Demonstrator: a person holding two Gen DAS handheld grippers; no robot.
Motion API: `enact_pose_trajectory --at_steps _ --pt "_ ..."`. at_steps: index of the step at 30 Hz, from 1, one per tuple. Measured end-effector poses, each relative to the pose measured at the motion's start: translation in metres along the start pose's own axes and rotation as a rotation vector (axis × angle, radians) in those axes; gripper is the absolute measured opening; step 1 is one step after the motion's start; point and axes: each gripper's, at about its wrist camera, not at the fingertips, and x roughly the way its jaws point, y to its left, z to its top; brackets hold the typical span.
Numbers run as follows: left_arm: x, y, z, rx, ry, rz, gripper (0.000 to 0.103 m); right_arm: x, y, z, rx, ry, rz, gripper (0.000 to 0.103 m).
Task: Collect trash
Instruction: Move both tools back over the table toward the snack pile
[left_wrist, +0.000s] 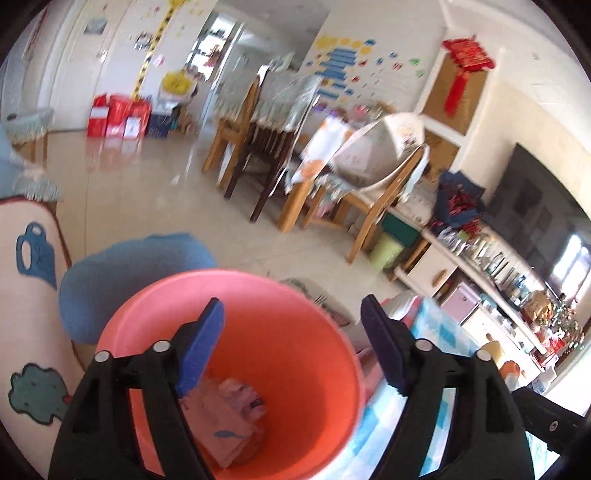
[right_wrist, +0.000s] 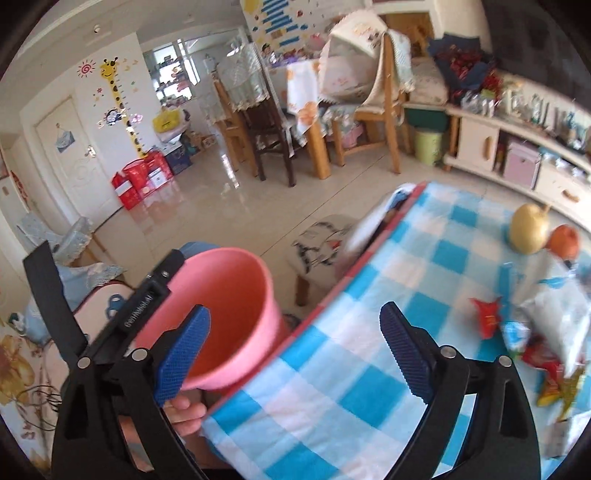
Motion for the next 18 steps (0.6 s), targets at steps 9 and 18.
enact_pose_trajectory --at_steps 9,18 --pt "-0.013 -0.061 -0.015 0.144 0.079 -0.153 0.084 -0.093 -0.047 -0.011 0.008 -0.184 -0.18 0.098" --pt "-0.028 -0.135 -0.048 0.433 0.135 -0.136 0.084 -0.14 -0.115 -0.028 0.081 -0.274 -0.319 0.098"
